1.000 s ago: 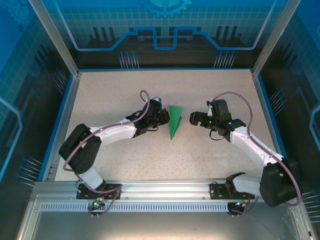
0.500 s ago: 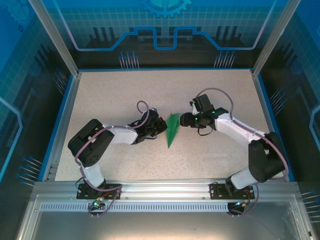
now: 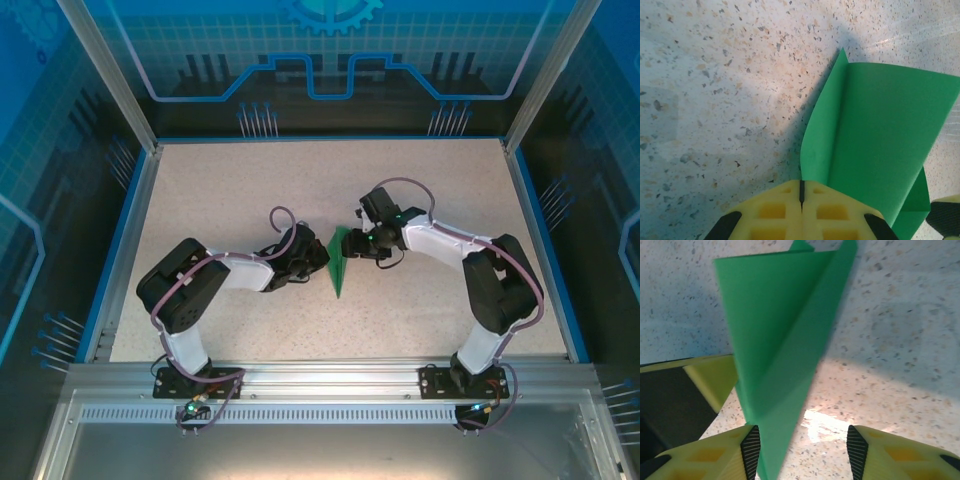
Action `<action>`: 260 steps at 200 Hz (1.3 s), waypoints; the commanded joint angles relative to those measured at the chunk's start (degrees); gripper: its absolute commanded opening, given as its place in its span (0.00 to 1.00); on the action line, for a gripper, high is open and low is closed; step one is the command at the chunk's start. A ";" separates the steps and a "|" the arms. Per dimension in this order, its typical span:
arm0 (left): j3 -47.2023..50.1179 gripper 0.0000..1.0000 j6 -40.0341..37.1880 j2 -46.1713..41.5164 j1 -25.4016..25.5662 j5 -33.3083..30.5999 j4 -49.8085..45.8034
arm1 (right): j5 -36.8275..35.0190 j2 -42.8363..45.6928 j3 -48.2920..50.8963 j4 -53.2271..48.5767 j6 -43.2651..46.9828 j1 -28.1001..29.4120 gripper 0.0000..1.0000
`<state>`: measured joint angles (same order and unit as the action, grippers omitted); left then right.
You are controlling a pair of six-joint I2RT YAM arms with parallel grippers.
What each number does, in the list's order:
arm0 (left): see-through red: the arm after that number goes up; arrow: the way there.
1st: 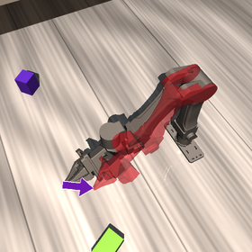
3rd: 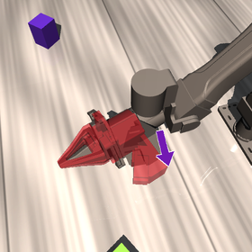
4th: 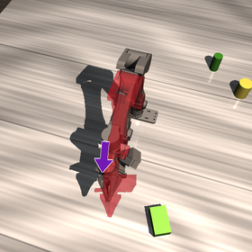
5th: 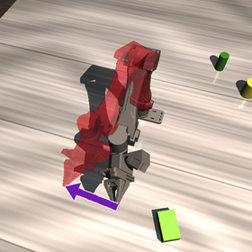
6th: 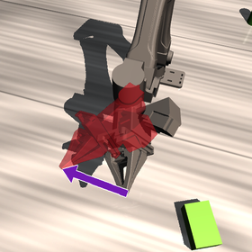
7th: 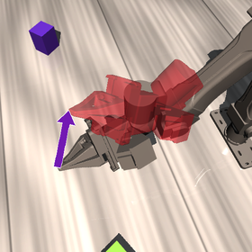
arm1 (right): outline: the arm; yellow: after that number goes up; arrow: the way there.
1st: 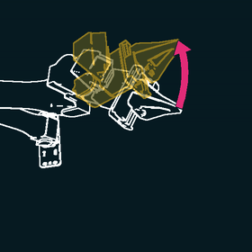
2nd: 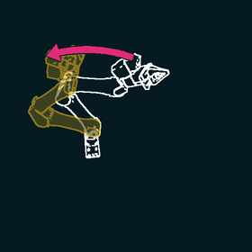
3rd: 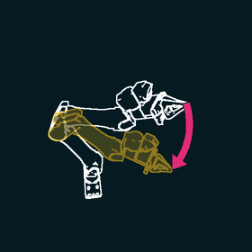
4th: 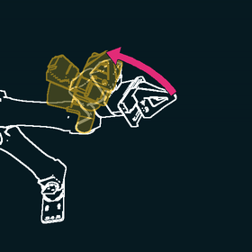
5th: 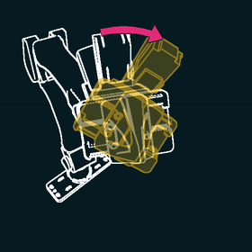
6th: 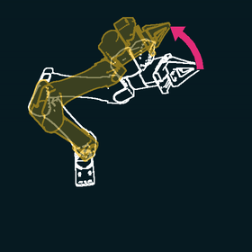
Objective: Fold a paper plane with a square sheet of paper (pick it up from the middle)
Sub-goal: Move a paper plane to the center of the table.
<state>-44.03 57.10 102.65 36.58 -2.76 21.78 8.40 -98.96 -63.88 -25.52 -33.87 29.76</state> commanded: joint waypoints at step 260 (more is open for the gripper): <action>1.23 0.00 3.11 -1.26 -0.38 -3.65 -2.92 | -3.26 -4.77 -1.96 -3.50 -2.07 -0.91 0.34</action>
<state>-43.97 58.67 102.65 36.58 -4.38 20.51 6.00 -102.59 -66.11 -27.62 -35.22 29.47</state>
